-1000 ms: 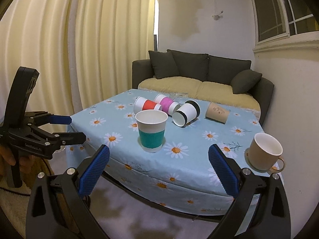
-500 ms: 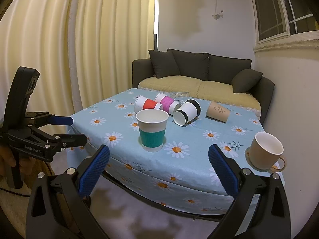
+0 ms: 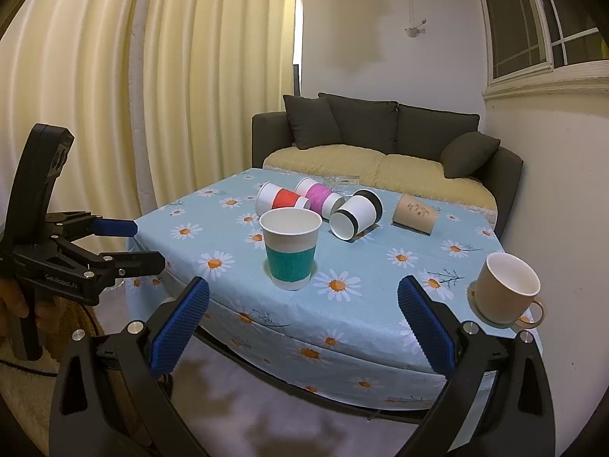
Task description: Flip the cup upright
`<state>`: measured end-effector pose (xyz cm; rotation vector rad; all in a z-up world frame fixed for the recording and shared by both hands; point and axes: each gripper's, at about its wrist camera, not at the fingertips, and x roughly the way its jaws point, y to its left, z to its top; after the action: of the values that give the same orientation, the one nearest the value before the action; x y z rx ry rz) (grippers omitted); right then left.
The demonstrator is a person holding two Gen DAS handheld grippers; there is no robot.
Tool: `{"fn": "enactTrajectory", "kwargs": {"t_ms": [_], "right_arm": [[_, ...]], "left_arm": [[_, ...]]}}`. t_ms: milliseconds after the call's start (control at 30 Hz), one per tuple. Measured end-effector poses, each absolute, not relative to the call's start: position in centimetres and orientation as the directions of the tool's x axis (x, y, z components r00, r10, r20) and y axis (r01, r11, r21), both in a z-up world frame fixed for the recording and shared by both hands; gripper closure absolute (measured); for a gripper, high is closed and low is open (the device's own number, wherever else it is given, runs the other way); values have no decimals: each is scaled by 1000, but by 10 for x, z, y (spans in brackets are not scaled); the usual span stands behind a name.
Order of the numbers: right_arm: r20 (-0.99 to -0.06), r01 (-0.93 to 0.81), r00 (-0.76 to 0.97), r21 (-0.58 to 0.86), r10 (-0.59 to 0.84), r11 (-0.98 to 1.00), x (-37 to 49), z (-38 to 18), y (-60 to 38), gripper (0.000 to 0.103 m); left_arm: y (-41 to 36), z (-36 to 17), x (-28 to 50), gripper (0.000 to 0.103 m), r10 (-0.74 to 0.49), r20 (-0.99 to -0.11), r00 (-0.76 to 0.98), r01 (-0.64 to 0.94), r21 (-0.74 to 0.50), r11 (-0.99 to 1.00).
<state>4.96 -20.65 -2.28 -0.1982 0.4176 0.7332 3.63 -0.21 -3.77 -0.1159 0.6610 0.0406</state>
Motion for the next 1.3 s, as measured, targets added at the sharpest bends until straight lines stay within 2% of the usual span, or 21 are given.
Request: {"fn": "enactTrajectory", "kwargs": {"t_ms": [1300], "right_arm": [[-449, -687, 661, -39, 601, 726, 49, -27, -204, 5]], "left_arm": [[-1, -39, 36, 7, -17, -617, 787, -67, -112, 991]]}}
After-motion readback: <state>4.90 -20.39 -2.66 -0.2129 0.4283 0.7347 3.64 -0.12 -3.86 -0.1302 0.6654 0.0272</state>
